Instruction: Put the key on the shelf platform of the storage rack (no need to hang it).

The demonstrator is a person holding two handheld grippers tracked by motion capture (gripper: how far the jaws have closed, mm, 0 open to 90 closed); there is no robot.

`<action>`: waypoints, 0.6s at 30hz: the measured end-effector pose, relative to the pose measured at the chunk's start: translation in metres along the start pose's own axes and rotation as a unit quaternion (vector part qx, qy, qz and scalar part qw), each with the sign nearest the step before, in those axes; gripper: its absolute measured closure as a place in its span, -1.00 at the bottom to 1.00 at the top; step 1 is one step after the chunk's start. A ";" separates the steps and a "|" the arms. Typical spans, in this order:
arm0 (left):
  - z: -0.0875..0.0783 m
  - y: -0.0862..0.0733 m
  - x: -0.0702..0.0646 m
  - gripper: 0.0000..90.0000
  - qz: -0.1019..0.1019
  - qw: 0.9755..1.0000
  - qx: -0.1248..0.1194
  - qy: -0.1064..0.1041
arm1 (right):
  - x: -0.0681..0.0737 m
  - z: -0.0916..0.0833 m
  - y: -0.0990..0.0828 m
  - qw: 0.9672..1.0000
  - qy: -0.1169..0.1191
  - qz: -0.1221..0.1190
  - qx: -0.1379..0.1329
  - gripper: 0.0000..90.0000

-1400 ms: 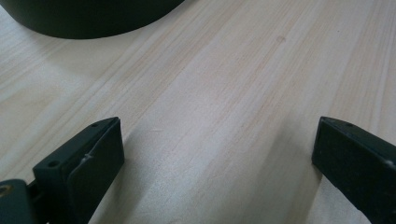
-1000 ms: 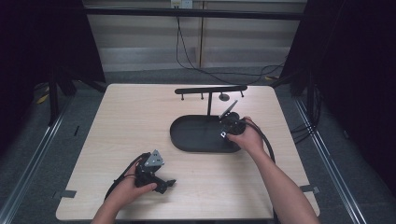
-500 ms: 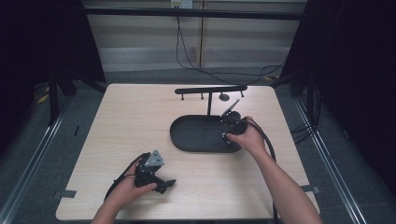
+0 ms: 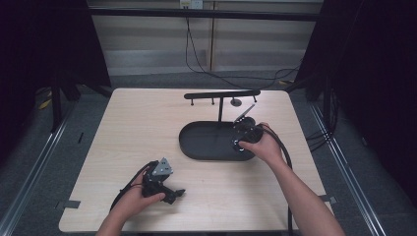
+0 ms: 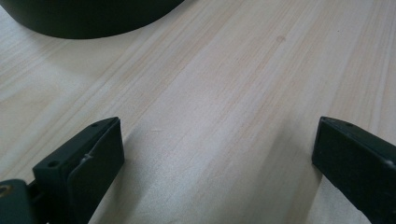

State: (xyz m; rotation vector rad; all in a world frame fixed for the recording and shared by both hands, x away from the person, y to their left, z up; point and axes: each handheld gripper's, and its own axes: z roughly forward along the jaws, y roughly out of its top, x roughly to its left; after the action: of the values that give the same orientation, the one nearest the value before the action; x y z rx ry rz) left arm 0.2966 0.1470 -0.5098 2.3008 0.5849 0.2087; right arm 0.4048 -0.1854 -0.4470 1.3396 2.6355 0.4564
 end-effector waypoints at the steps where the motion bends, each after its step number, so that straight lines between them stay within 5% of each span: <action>1: 0.000 0.000 0.000 -0.96 0.000 1.000 0.000 0.000 | 0.000 -0.002 -0.001 1.000 0.002 0.000 -0.003 -0.18; 18: 0.000 0.000 0.000 -0.96 0.000 1.000 0.000 0.001 | 0.009 -0.018 -0.014 1.000 0.016 -0.009 -0.010 -0.26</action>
State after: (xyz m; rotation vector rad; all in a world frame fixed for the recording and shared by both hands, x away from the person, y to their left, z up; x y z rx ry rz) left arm 0.2966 0.1470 -0.5098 2.3006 0.5861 0.2115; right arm 0.3842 -0.1898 -0.4342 1.3133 2.6584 0.5043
